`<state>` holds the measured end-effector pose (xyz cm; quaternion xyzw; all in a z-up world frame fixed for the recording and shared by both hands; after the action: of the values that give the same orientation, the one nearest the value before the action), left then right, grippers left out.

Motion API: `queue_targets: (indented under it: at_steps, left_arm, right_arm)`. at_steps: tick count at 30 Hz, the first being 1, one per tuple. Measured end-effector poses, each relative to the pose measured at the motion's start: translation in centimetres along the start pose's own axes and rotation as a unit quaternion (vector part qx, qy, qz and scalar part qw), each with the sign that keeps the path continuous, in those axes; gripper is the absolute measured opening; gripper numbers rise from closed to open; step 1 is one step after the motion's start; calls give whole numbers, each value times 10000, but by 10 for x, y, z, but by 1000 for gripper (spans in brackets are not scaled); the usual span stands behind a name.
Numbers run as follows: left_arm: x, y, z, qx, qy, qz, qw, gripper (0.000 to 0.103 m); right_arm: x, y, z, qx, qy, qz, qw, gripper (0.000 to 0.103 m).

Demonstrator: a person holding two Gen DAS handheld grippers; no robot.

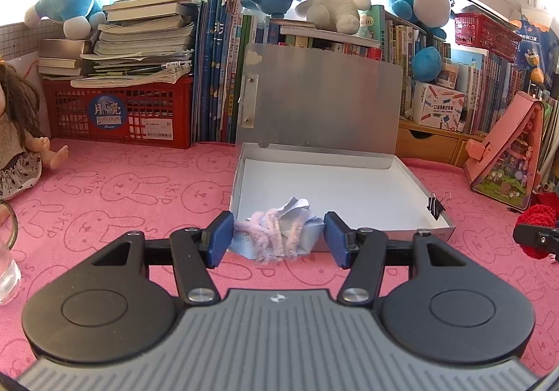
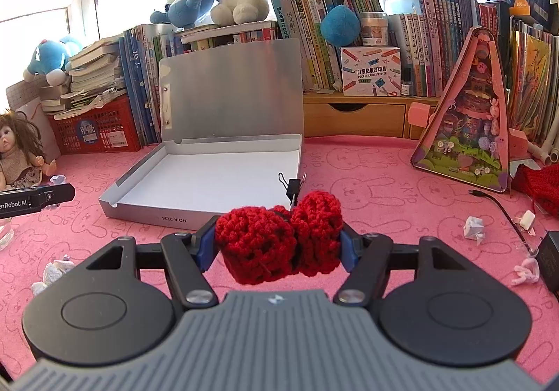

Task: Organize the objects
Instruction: 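Carry the paper bundle with the left gripper while the right gripper carries the red bow into the box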

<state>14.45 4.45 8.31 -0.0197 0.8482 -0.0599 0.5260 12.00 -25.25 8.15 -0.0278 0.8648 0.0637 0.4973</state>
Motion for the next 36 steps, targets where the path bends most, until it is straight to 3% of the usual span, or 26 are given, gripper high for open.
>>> queue_targets:
  at_steps: [12,19,36]
  left_arm:
    - [-25,-1,80,-150,166,8,9997,63]
    - [-19,-3,116,-157,527,-221,9982,63]
    - [-22,-2,104,-339,251,-27,9991,63]
  right_arm:
    - [-33,-4,68,-72,379,394,9985,68]
    - [-40,2,102,-158,512,590,9968,68]
    - [-43,-10,92,-331,293,501,9978,68]
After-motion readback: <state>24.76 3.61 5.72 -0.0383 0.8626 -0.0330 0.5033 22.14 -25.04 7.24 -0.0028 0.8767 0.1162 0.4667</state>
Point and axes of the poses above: each gripper's, at about its wrist camera, not at the fingertips, and z roughly the way its jaws point, y to its left, x to its underside, the point moved 1 cm from there along z, roughly the way its jaws point, and after that the axes turned 1 degree about -z, right-handed, at the moved point
